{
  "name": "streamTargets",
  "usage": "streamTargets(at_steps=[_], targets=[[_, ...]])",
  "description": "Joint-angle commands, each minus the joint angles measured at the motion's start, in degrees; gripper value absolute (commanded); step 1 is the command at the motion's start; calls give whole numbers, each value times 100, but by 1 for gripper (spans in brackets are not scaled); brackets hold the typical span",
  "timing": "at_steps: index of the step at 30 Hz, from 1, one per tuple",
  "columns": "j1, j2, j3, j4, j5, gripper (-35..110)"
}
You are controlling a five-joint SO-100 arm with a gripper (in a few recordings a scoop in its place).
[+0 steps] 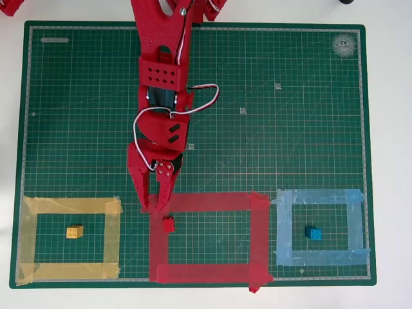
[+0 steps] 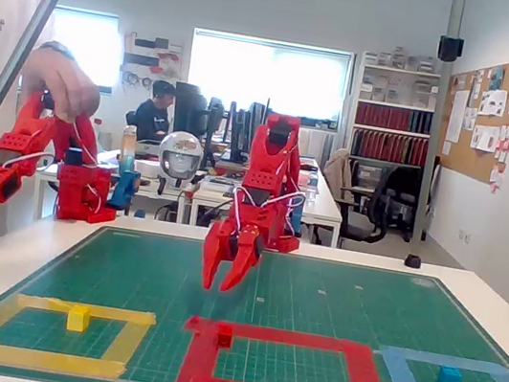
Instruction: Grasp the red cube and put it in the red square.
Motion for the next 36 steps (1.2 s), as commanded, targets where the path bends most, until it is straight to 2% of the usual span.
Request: streamTargets(at_steps=[1,4,13,22,36], targets=[[-62,-123,-88,-97,-158,9],[-114,-492,-387,-105,-308,15],[-176,-1415,-967,-659,-888,16],[-185,-1723,-1389,-659,-1477,18],[-281,-1872,-1661,-659,-1731,18]])
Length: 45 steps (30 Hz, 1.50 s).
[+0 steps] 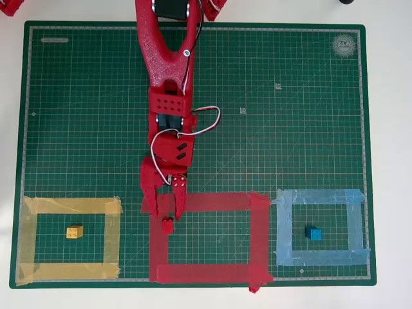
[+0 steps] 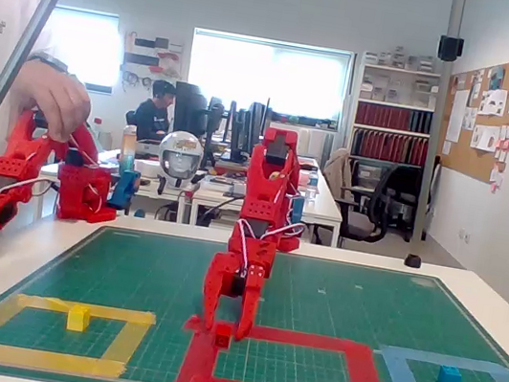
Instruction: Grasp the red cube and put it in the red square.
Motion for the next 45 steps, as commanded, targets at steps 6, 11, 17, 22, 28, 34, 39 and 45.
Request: streamTargets(at_steps=[6,11,17,22,28,34,39,45], targets=[[-114,97,-211,-185,-202,18],[-114,97,-220,-185,-202,18],[-18,62,-343,-176,-167,18],[176,18,-492,-149,-158,18],[237,-18,-536,-149,-149,18],[246,-18,-554,-149,-149,18],[149,-35,-554,-123,-167,18],[53,-334,-853,-123,-193,18]])
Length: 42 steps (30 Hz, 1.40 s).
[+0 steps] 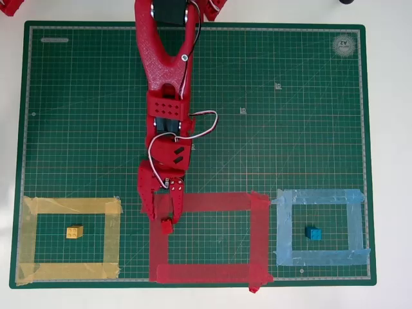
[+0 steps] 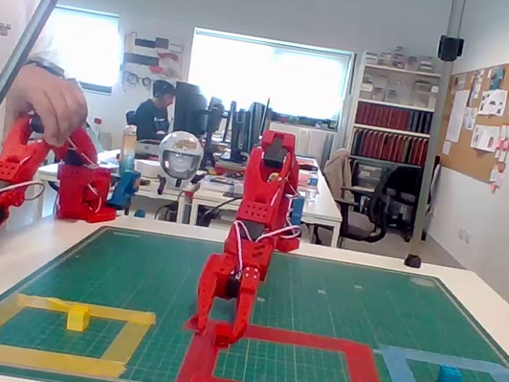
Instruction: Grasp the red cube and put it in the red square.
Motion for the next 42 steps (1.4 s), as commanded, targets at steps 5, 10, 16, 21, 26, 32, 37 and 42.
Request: streamTargets(at_steps=[5,10,16,21,26,32,37,42], targets=[[-53,-229,-694,-123,-26,18],[-70,-237,-677,-123,-26,13],[-35,-185,-545,-132,-26,0],[-26,-53,-387,-132,-18,0],[-105,396,-9,-70,255,0],[-413,2136,272,2180,1134,0],[-879,2962,413,2839,2092,-1],[-1345,2760,-1230,5889,2927,-1]])
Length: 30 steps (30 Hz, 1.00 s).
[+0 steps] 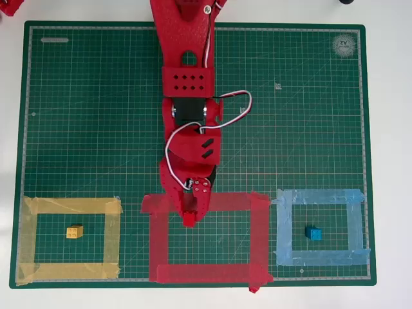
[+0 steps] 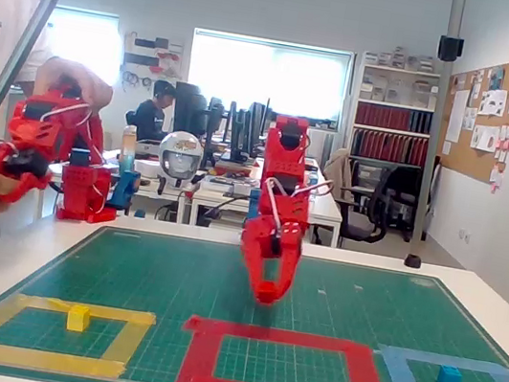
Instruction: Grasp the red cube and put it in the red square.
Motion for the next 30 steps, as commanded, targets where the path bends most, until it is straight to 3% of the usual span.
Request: streamTargets(at_steps=[1,7,13,19,30], targets=[[-483,334,-1529,2681,659,-1],[-747,-1547,-5098,5247,2487,-1],[-659,-2628,-7163,6671,4034,-2],[-571,-2979,-7734,7330,5520,-2],[-448,-3885,-8701,7813,5678,-2]])
